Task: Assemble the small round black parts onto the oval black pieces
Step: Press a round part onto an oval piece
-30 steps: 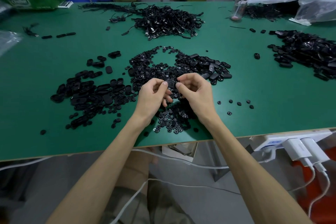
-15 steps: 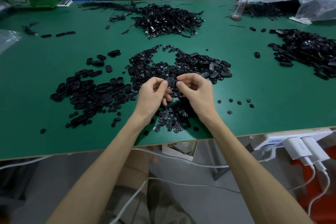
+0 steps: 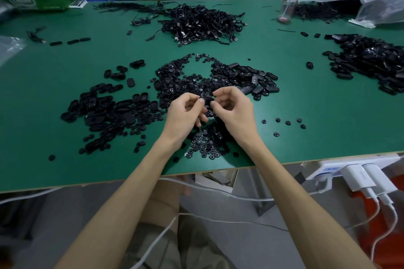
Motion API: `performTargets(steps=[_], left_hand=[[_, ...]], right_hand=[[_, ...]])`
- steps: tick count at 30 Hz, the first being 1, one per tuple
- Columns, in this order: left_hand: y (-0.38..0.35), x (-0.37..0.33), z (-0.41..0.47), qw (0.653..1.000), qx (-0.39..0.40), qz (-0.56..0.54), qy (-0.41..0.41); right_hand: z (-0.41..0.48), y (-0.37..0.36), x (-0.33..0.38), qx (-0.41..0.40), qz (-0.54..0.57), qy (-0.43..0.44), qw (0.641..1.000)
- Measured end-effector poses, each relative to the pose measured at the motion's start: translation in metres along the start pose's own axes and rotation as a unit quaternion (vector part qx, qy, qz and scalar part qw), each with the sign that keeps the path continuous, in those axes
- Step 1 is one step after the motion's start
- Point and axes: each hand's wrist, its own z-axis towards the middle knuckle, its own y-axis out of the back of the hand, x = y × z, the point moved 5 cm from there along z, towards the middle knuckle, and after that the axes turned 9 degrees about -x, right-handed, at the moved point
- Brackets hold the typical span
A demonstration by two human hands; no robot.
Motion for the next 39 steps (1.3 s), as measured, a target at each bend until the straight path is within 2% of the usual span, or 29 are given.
performTargets(steps=[5,13,27,34,39], left_hand=[[-0.002,-0.002,-0.001,1.0,0.013,0.021,-0.011],[-0.004,-0.005,-0.003,0.998,0.025,0.051,-0.036],[-0.005,-0.008,-0.004,0.997,0.042,0.056,-0.042],[-0.005,-0.009,-0.004,0.996,0.047,0.056,-0.04],[-0.004,-0.008,-0.004,0.996,0.039,0.064,-0.044]], right_hand=[[-0.001,-0.002,0.001,0.009,-0.067,0.02,0.998],[-0.001,0.0,0.006,0.006,-0.082,0.032,0.996],[0.001,0.004,0.006,-0.016,-0.076,0.044,0.996],[0.003,0.005,0.0,-0.025,-0.049,0.017,0.998],[0.004,0.001,-0.007,0.001,-0.022,-0.01,1.0]])
